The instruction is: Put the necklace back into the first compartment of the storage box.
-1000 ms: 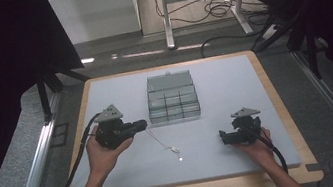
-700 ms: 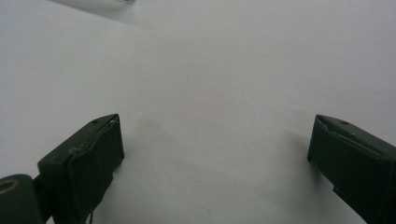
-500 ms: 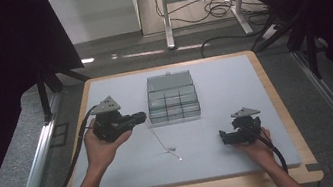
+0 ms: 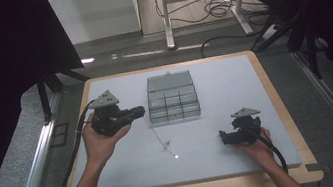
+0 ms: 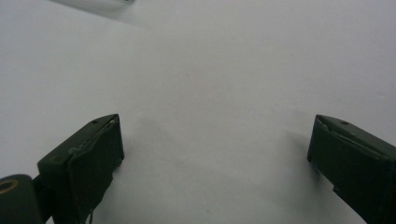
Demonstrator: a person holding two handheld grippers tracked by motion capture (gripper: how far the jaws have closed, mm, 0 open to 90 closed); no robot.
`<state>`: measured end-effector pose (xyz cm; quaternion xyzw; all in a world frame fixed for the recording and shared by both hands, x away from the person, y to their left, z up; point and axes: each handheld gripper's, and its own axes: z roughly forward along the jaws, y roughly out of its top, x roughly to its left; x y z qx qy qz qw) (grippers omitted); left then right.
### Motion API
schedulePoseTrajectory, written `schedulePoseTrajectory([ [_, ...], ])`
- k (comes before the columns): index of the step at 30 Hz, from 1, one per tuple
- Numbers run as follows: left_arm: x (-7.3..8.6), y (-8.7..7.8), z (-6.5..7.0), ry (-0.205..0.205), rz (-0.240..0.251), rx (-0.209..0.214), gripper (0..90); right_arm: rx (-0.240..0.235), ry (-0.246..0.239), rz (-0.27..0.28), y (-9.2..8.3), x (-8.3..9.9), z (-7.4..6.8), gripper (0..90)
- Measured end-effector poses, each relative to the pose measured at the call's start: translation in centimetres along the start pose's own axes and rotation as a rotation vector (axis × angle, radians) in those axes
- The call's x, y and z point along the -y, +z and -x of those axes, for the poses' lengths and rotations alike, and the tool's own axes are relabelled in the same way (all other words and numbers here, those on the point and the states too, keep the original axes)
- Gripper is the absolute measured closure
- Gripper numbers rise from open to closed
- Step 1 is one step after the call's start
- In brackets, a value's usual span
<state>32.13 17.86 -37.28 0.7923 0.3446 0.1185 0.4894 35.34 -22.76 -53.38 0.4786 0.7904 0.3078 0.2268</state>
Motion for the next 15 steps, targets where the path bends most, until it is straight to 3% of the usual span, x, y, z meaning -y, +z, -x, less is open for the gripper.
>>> schedulePoseTrajectory([
  [15,-2.3,-0.4,-0.4,0.012,0.013,-0.027,87.5,-0.001,0.000,0.001,0.0,0.0,0.0,3.0],
])
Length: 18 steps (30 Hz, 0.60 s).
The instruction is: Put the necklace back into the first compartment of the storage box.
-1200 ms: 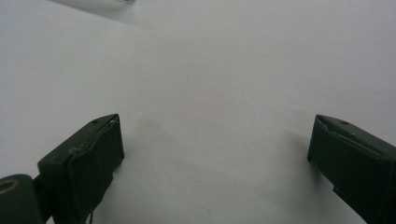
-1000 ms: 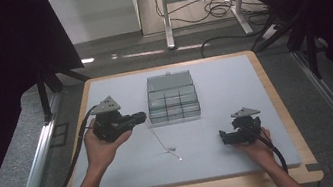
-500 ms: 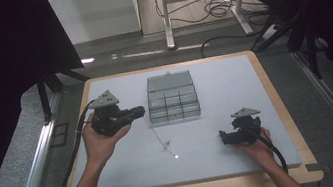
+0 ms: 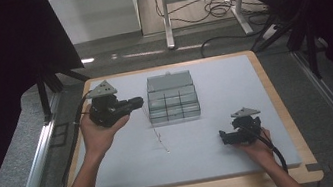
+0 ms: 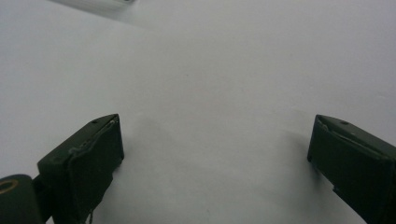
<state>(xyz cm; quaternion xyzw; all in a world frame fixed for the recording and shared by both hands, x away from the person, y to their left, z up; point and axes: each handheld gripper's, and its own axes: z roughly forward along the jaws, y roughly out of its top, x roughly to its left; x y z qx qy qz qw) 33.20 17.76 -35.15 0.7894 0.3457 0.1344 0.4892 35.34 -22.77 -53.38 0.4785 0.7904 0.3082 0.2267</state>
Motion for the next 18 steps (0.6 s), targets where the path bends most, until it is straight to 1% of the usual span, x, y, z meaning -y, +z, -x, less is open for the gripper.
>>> schedulePoseTrajectory([
  [8,-0.9,-0.4,-0.3,0.005,0.010,-0.019,87.5,0.000,0.001,-0.001,0.0,0.0,0.0,2.9],
  [18,-1.4,0.0,-0.7,-0.001,0.007,-0.026,87.5,0.000,0.001,-0.001,0.0,0.0,0.0,2.9],
])
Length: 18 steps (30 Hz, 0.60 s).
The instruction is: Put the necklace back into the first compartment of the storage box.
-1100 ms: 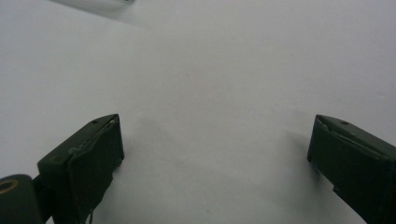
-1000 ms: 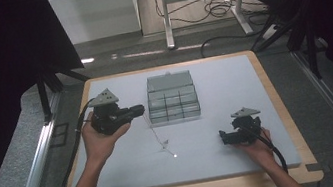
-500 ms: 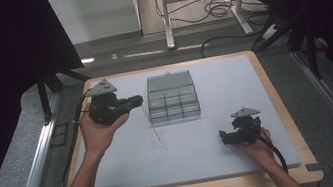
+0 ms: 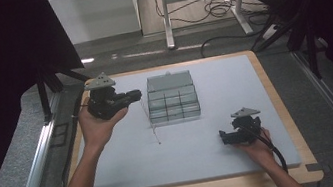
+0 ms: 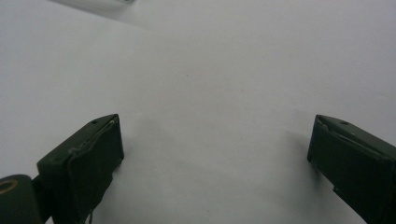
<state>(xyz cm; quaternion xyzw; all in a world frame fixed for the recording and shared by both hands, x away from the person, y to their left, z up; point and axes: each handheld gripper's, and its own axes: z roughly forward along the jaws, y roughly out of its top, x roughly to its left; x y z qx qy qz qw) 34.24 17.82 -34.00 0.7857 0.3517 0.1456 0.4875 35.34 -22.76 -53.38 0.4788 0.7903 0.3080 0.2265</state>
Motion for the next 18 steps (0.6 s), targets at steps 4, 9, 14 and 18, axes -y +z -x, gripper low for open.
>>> schedulePoseTrajectory([
  [4,-0.2,0.1,-0.1,-0.001,0.000,-0.006,87.5,0.000,-0.002,0.001,0.0,0.0,0.0,2.9],
  [9,-0.5,0.1,-0.4,-0.001,0.000,-0.014,87.5,0.001,-0.003,0.001,0.0,0.0,0.0,2.9],
  [14,-1.0,0.0,-0.4,0.001,0.004,-0.018,87.5,0.000,-0.001,0.000,0.0,0.0,0.0,2.9],
  [18,-1.6,0.0,-0.2,0.009,0.007,-0.022,87.5,0.000,0.000,0.000,0.0,0.0,0.0,2.9],
])
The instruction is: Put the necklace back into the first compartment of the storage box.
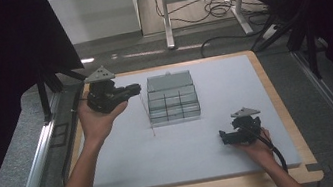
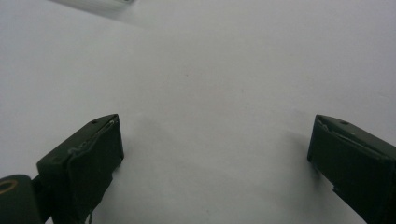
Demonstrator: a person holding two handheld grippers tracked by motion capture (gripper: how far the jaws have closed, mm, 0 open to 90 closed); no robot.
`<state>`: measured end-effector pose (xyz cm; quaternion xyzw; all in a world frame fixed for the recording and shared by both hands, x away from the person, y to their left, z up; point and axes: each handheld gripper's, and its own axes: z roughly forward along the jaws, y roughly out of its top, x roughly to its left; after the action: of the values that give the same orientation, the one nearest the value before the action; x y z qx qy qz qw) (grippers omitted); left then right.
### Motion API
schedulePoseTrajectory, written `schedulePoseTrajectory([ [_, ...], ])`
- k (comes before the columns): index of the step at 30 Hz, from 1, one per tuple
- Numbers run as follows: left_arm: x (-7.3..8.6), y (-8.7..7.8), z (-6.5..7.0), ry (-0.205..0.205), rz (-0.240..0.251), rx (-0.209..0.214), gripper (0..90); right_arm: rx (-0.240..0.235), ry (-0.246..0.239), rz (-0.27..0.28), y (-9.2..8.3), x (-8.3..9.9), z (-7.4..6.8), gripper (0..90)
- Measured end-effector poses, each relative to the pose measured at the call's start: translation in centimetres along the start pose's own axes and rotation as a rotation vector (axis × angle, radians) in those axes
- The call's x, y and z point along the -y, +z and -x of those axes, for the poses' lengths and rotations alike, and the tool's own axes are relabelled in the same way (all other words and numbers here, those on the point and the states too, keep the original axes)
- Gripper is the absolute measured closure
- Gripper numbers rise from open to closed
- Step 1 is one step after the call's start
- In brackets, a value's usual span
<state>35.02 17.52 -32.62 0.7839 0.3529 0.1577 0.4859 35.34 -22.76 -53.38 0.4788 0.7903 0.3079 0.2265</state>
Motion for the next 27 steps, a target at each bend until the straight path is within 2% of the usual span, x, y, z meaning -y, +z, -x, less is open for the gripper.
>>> schedulePoseTrajectory([
  [8,-1.1,-0.2,0.4,0.022,0.005,-0.006,87.5,0.000,0.000,0.000,0.0,0.0,0.0,2.9],
  [27,-2.7,-0.7,0.2,0.027,0.022,-0.024,87.5,0.001,-0.001,0.000,0.0,0.0,0.0,2.8],
])
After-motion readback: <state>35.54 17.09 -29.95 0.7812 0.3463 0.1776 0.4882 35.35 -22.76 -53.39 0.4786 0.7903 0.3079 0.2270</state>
